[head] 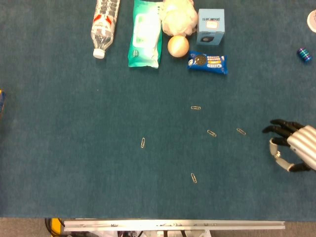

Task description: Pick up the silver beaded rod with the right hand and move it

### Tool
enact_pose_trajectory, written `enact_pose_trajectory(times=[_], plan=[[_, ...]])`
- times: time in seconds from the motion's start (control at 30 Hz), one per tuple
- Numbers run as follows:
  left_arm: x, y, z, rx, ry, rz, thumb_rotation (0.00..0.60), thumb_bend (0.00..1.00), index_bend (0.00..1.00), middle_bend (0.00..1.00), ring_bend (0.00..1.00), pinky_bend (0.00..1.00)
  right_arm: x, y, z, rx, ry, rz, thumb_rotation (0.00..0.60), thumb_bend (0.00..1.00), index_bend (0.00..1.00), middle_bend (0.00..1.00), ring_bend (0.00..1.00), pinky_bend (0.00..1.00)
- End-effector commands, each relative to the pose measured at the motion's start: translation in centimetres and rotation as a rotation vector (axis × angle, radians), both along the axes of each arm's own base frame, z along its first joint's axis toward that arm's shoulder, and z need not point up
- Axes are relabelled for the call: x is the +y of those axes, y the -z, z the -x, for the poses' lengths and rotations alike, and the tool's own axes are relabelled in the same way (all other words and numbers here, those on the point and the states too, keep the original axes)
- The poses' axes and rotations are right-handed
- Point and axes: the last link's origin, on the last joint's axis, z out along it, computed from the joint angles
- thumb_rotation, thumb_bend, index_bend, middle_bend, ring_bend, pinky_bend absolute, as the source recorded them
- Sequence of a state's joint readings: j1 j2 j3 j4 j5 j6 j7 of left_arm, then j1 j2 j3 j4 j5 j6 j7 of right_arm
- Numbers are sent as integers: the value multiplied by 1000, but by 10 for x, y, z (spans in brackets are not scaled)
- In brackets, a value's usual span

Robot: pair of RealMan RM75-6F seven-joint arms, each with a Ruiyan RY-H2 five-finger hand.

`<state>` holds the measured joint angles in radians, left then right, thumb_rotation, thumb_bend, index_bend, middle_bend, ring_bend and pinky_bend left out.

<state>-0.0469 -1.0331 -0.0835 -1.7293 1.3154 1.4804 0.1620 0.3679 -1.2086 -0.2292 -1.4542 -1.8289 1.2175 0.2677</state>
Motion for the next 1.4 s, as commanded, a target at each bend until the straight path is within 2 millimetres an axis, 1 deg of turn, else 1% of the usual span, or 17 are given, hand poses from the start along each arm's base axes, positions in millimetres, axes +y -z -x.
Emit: enact_pose_trajectory(times=[0.03,0.2,0.4,0.6,0.8,1.2,1.4], plan=[[0,0,0,0,0,-1,600,421,350,348,250,411,-10,0,-8,2,-16,10,600,352,575,249,118,243],[0,-1,0,-3,0,-3,600,421,350,348,250,411,-23,6,-17,11,-25,18,600,353,575,249,118,243],[-1,-1,0,-2,1,-1,600,421,350,348,249,411,-41,17,-28,8,-18,3,600,352,575,249,118,243],[-1,-1,0,-3,-1,-1,600,421,350,348,250,411,-53,27,-37,6,-22,-14,600,352,575,249,118,243],[-2,-2,0,-6,3,-2,600,421,350,348,250,411,-58,33,-42,7,-26,-25,600,352,575,249,118,243],[-3,-3,-1,-9,2,-4,600,421,350,348,250,411,-69,44,-46,14,-12,-43,600,352,575,249,118,243],[-3,-3,-1,-12,2,-4,600,420,350,348,250,411,-71,48,-47,17,-10,-53,600,352,575,249,118,243]])
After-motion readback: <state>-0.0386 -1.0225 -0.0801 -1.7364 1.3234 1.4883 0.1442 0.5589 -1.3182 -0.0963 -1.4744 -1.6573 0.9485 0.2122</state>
